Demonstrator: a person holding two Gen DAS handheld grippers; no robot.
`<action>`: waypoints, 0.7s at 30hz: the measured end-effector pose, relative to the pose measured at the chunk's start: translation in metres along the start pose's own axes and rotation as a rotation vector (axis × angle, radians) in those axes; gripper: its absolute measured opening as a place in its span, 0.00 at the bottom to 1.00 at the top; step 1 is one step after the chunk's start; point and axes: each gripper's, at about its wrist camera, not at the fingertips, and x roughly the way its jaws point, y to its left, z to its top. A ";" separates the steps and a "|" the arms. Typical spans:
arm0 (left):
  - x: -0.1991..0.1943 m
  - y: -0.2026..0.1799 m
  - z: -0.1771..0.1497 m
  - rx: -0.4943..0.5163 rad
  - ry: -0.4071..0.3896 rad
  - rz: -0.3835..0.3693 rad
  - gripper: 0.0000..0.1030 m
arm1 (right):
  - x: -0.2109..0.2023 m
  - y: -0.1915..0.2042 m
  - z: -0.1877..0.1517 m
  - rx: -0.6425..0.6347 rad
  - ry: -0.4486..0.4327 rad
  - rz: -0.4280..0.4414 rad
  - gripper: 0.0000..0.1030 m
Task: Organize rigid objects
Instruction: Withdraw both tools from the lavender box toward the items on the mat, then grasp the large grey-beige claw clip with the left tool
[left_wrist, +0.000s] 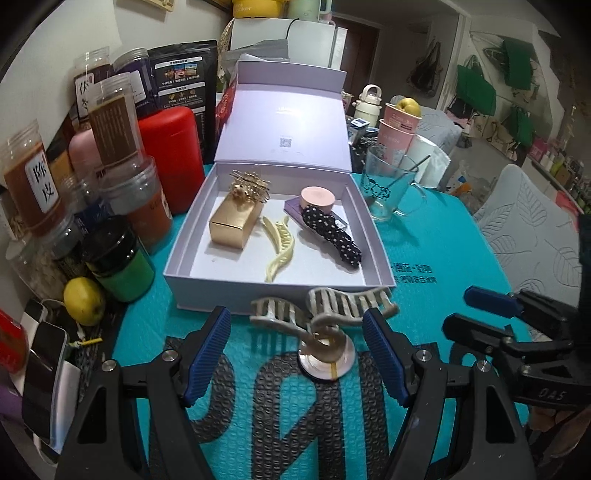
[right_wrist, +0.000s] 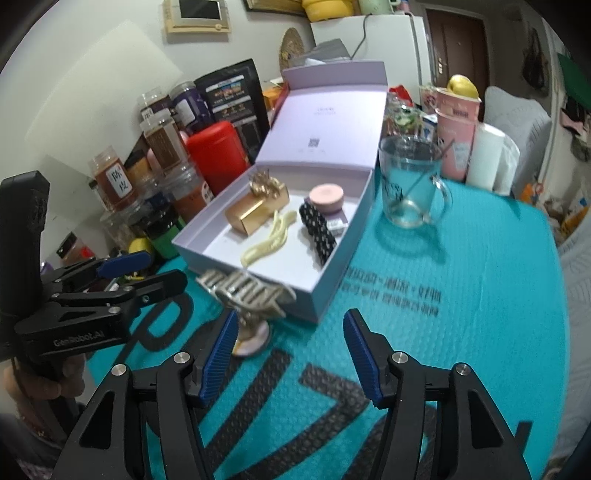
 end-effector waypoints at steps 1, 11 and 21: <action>0.000 -0.001 -0.002 0.002 -0.001 -0.005 0.71 | 0.001 -0.001 -0.003 0.005 0.002 0.000 0.58; 0.024 -0.025 0.000 0.041 0.011 -0.060 0.71 | 0.009 -0.018 -0.028 0.069 0.036 -0.001 0.59; 0.067 -0.043 -0.002 0.096 0.124 -0.076 0.71 | 0.012 -0.046 -0.036 0.139 0.061 -0.022 0.59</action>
